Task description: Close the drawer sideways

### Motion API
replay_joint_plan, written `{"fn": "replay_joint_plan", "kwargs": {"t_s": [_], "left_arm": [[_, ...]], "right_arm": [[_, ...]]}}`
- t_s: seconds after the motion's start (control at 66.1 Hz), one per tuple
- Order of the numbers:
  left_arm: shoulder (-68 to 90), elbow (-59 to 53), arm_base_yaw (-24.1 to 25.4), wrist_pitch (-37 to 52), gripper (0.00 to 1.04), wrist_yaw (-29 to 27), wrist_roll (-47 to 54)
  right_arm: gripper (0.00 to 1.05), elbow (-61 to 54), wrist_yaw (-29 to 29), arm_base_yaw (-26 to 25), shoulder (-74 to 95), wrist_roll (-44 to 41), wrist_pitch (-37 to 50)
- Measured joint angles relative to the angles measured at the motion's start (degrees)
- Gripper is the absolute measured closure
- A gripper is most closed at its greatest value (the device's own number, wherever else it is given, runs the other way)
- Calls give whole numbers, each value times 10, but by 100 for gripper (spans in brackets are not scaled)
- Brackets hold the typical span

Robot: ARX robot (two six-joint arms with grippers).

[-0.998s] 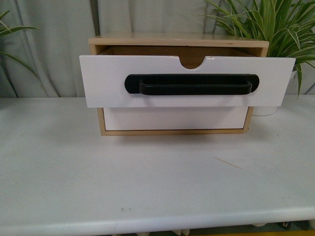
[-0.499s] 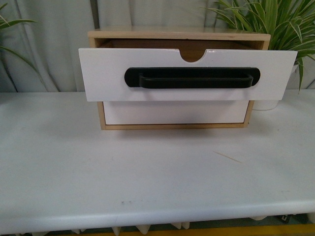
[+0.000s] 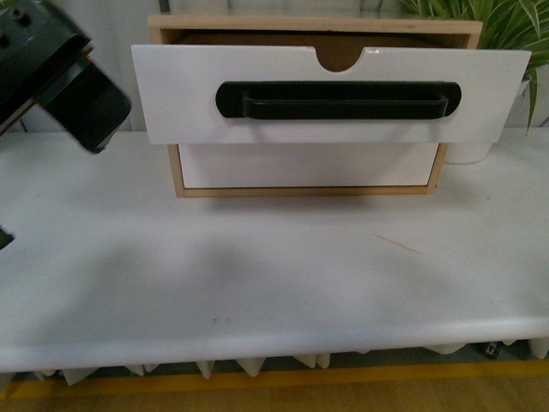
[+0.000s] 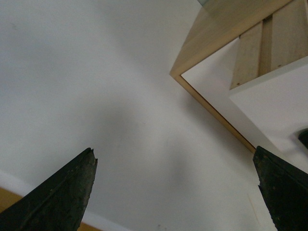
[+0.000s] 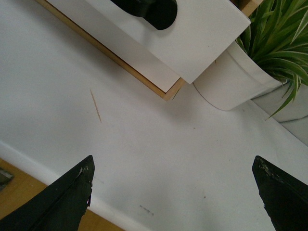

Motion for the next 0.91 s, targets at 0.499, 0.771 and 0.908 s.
{"fn": "replay_joint_plan", "kwargs": {"t_s": [0.499,0.771,0.908], "left_arm": [[126,97,-2,62,6,68,56],[149,128,3,69,6,84,76],[155,134,8,72,6,89,82]], "right_arm": [[9,48,21,46,110,-11,66],[9,84,26,49,145,-7,75],[9,103,30,52,161,-7,75]]}}
